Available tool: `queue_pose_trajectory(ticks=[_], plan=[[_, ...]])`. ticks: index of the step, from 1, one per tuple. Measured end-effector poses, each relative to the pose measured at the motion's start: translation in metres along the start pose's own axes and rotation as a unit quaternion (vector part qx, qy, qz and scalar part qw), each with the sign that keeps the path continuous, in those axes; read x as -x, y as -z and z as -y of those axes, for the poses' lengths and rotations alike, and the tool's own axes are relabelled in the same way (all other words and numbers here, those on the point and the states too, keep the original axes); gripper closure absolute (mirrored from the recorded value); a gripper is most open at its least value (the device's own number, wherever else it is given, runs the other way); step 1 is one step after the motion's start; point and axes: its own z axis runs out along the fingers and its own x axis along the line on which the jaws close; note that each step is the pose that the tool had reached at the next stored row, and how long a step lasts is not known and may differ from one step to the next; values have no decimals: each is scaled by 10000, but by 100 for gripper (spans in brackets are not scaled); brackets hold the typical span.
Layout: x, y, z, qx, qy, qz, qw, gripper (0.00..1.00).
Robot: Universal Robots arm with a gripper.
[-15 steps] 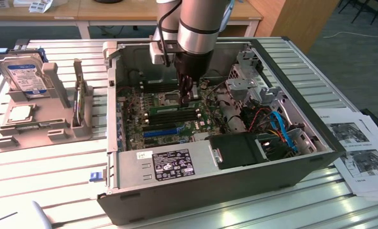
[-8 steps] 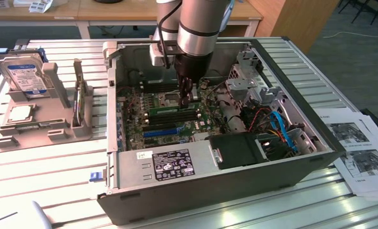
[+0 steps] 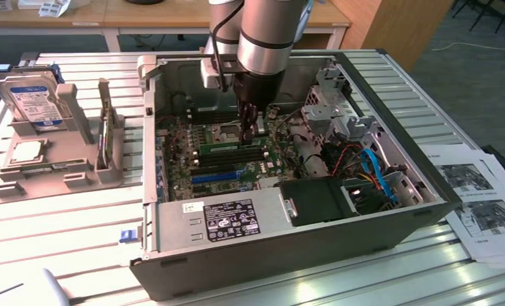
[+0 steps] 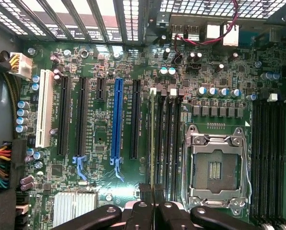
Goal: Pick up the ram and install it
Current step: 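Insert the ram into the slot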
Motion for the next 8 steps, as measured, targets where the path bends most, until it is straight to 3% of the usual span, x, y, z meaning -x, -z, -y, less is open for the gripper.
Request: queue_pose_trajectory(ticks=[8], plan=[[-1, -68, 3, -1, -5, 12, 10000, 88]])
